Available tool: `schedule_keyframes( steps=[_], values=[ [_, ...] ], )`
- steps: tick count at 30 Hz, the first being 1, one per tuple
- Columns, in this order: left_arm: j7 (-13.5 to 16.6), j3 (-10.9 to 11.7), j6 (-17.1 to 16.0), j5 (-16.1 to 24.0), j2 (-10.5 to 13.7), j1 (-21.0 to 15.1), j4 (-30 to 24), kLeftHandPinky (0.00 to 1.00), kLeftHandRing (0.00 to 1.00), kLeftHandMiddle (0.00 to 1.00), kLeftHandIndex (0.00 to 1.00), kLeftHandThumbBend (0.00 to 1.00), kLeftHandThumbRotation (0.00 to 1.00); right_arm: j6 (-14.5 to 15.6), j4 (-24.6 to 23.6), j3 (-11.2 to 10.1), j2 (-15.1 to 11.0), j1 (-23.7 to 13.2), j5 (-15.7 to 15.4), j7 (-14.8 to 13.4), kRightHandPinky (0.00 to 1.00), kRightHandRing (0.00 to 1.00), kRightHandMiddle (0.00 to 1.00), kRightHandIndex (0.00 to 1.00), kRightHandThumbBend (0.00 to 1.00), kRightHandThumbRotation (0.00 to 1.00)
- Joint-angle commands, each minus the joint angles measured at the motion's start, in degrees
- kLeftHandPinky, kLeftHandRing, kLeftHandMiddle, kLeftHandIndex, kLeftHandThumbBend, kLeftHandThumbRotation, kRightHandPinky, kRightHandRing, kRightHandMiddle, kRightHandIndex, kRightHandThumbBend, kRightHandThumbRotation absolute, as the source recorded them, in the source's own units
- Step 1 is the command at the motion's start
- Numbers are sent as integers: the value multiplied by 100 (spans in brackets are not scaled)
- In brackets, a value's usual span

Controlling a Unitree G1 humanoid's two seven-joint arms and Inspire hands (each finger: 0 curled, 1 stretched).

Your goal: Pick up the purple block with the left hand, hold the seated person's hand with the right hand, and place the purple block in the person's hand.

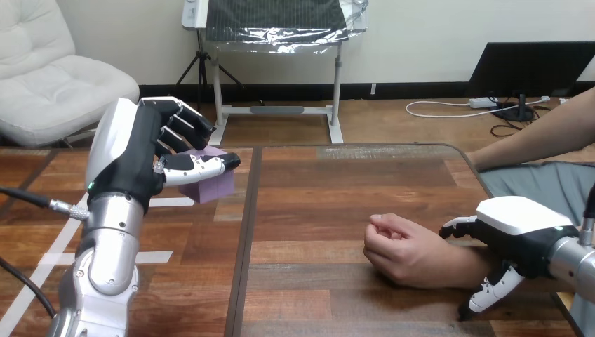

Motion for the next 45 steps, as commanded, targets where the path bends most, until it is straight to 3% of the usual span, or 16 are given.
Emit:
schedule_keyframes(
  steps=[1, 17, 32, 39, 45],
  values=[
    [34, 112, -120, 32, 17, -341, -312, 35, 39, 45, 44, 69, 0, 148, 52, 336, 430, 40, -38, 133, 69, 84, 86, 85, 97, 31],
    [17, 150, -144, -76, 6, -337, -358, 34, 39, 45, 44, 67, 0, 362, 45, 469, 415, -37, -123, 295, 64, 81, 82, 83, 95, 26],
    [-11, 186, -104, -170, -20, -347, -378, 33, 39, 44, 44, 65, 0, 682, -46, 641, 368, -110, -464, 367, 57, 75, 77, 78, 95, 27],
    [-27, 178, -85, -147, -5, -347, -395, 34, 39, 45, 44, 65, 0, 1013, -113, 757, 374, -206, -649, 693, 55, 74, 76, 77, 93, 30],
    [-41, 178, -75, -144, -3, -342, -412, 34, 39, 45, 44, 65, 0, 1217, -104, 861, 394, -293, -774, 863, 48, 66, 71, 77, 92, 31]
  ],
)
